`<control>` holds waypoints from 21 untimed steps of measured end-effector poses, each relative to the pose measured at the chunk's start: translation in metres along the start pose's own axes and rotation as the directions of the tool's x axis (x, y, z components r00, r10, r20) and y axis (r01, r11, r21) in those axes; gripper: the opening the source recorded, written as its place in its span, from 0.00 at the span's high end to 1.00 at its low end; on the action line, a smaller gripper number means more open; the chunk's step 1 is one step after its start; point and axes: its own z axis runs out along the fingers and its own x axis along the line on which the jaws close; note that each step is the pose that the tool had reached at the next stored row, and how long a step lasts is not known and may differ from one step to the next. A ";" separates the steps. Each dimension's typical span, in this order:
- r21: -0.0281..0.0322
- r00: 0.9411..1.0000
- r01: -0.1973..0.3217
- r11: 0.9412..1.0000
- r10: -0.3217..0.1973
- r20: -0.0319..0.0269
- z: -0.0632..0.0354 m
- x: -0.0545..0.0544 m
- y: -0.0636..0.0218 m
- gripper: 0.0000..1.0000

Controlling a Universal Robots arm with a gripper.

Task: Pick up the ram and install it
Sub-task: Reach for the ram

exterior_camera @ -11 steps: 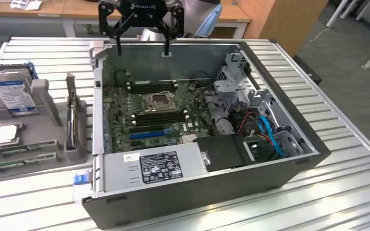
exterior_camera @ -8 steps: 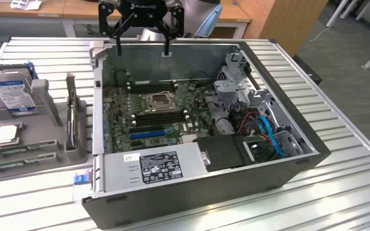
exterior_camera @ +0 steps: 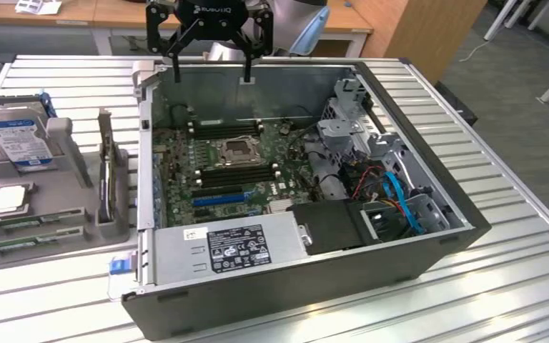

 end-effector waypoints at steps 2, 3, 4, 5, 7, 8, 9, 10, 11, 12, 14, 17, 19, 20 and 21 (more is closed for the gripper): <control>0.000 1.000 0.000 1.000 0.000 0.000 0.0000 0.000 0.0000 0.01; 0.000 1.000 0.000 1.000 0.000 0.000 0.0000 0.001 -0.0001 0.01; 0.000 1.000 0.000 1.000 0.000 0.000 -0.0001 0.003 -0.0002 0.01; 0.000 1.000 0.000 1.000 0.000 0.000 -0.0001 0.005 -0.0004 0.01; 0.000 1.000 0.000 1.000 0.000 0.000 -0.0003 0.010 -0.0007 0.01; 0.000 1.000 0.000 1.000 0.000 0.000 -0.0003 0.013 -0.0009 0.01; 0.000 1.000 0.000 1.000 0.000 0.000 -0.0004 0.015 -0.0010 0.01; 0.000 1.000 0.000 1.000 0.000 0.000 -0.0004 0.018 -0.0012 0.01; 0.000 1.000 0.000 1.000 0.000 0.000 -0.0005 0.020 -0.0014 0.01; 0.000 1.000 0.000 1.000 0.000 0.000 -0.0006 0.022 -0.0015 0.01; 0.000 1.000 0.000 1.000 0.000 0.000 -0.0007 0.027 -0.0018 0.01; 0.000 1.000 0.000 1.000 0.000 0.000 -0.0009 0.034 -0.0023 0.01; 0.000 1.000 0.000 1.000 0.000 0.000 -0.0010 0.039 -0.0026 0.01; 0.000 1.000 0.000 1.000 0.000 0.000 -0.0010 0.041 -0.0028 0.01; 0.000 1.000 0.000 1.000 0.000 0.000 -0.0011 0.043 -0.0029 0.01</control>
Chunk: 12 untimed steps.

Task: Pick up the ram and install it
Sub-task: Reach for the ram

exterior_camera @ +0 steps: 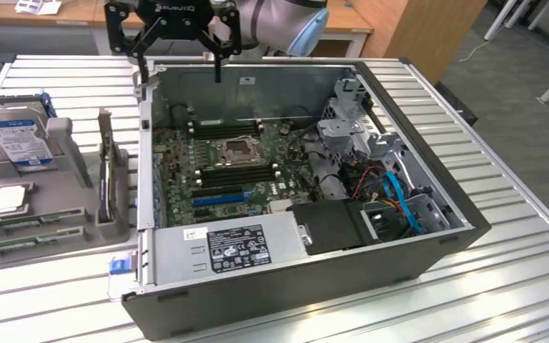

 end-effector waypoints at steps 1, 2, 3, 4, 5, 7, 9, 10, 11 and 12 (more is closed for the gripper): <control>0.000 1.000 0.000 1.000 0.000 0.000 -0.0001 0.002 -0.0001 0.01; 0.000 1.000 0.000 1.000 0.000 0.000 -0.0001 0.005 -0.0003 0.01; 0.000 1.000 0.000 1.000 0.000 0.000 -0.0002 0.007 -0.0005 0.01; 0.000 1.000 0.000 1.000 0.000 0.000 -0.0003 0.010 -0.0007 0.01; 0.000 1.000 0.000 1.000 0.000 0.000 -0.0003 0.013 -0.0009 0.01; 0.000 1.000 0.000 1.000 0.000 0.000 -0.0004 0.019 -0.0013 0.01; 0.000 1.000 0.000 1.000 0.000 0.000 -0.0006 0.025 -0.0017 0.01; 0.000 1.000 0.000 1.000 0.000 0.000 -0.0007 0.027 -0.0019 0.01; 0.000 1.000 0.000 1.000 0.000 0.000 -0.0008 0.030 -0.0021 0.01; 0.000 1.000 0.000 1.000 0.000 0.000 -0.0009 0.033 -0.0022 0.01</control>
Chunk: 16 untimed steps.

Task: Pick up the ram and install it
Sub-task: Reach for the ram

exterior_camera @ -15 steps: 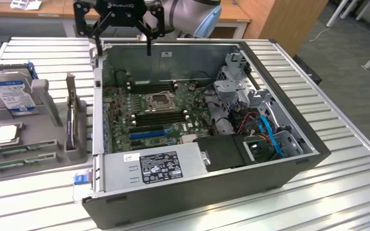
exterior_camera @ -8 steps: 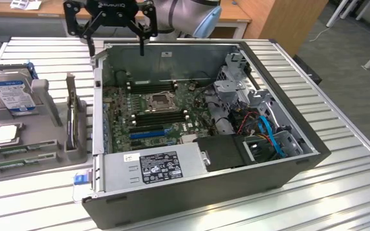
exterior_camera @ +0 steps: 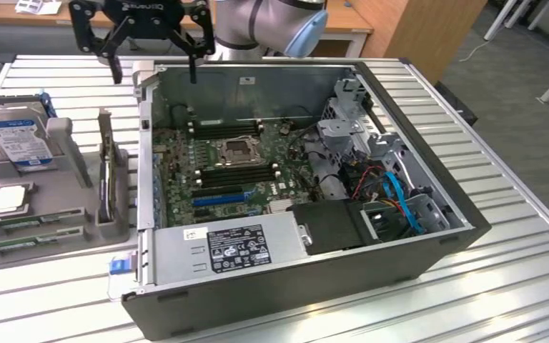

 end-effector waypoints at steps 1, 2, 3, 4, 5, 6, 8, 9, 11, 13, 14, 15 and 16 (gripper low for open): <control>0.000 1.000 0.000 1.000 0.000 0.000 -0.0001 0.003 -0.0002 0.01; 0.000 1.000 0.000 1.000 0.000 0.000 -0.0001 0.006 -0.0004 0.01; 0.000 1.000 0.000 1.000 0.000 0.000 -0.0002 0.009 -0.0006 0.01; 0.000 1.000 0.000 1.000 0.000 0.000 -0.0002 0.011 -0.0008 0.01; 0.000 1.000 0.000 1.000 0.000 0.000 -0.0003 0.014 -0.0010 0.01; 0.000 1.000 0.000 1.000 0.000 0.000 -0.0004 0.017 -0.0012 0.01; 0.000 1.000 0.000 1.000 0.000 0.000 -0.0005 0.023 -0.0015 0.01; 0.000 1.000 0.000 1.000 0.000 0.000 -0.0006 0.025 -0.0017 0.01; 0.000 1.000 0.000 1.000 0.000 0.000 -0.0007 0.031 -0.0021 0.01; 0.000 1.000 0.000 1.000 0.000 0.000 -0.0008 0.036 -0.0025 0.01; 0.000 1.000 0.000 1.000 0.000 0.000 -0.0009 0.039 -0.0027 0.01; 0.000 1.000 0.000 1.000 0.000 0.000 -0.0010 0.042 -0.0029 0.01; 0.000 1.000 0.000 1.000 0.000 0.000 -0.0010 0.045 -0.0030 0.01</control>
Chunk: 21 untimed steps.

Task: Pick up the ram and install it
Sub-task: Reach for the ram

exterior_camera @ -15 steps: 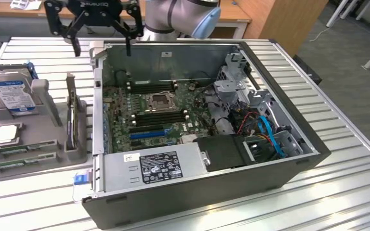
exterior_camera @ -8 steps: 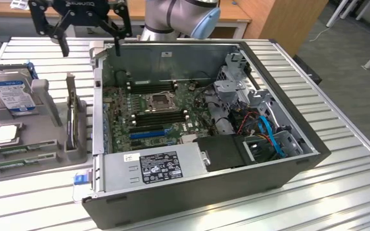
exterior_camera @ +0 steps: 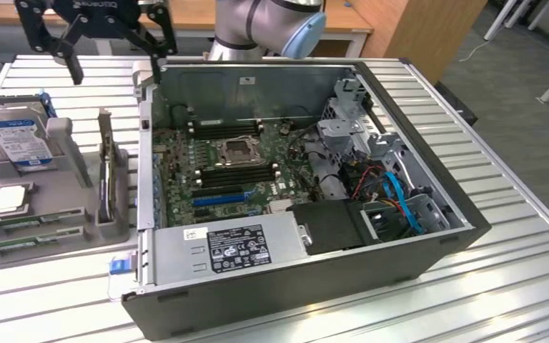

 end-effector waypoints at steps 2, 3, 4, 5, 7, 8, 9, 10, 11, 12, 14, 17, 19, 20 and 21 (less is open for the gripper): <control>0.000 1.000 0.000 1.000 0.000 0.000 -0.0002 0.007 -0.0005 0.01; 0.000 1.000 0.000 1.000 0.000 0.000 -0.0003 0.010 -0.0007 0.01; 0.000 1.000 0.000 1.000 0.000 0.000 -0.0004 0.014 -0.0010 0.01; 0.000 1.000 0.000 1.000 0.000 0.000 -0.0005 0.018 -0.0012 0.01; 0.000 1.000 0.000 1.000 0.000 0.000 -0.0007 0.026 -0.0018 0.01; 0.000 1.000 0.000 1.000 0.000 0.000 -0.0007 0.030 -0.0021 0.01; 0.000 1.000 0.000 1.000 0.000 0.000 -0.0009 0.034 -0.0023 0.01; 0.000 1.000 0.000 1.000 0.000 0.000 -0.0009 0.038 -0.0026 0.01; 0.000 1.000 0.000 1.000 0.000 0.000 -0.0010 0.041 -0.0028 0.01; 0.000 1.000 0.000 1.000 0.000 0.000 -0.0011 0.045 -0.0031 0.01; 0.000 1.000 0.000 1.000 0.000 0.000 -0.0013 0.053 -0.0037 0.01; 0.000 1.000 0.000 1.000 0.000 0.000 -0.0016 0.065 -0.0044 0.01; 0.000 1.000 0.000 1.000 0.000 0.000 -0.0018 0.072 -0.0049 0.01; 0.000 1.000 0.000 1.000 0.000 0.000 -0.0019 0.076 -0.0052 0.01; 0.000 1.000 0.000 1.000 0.000 0.000 -0.0020 0.080 -0.0055 0.01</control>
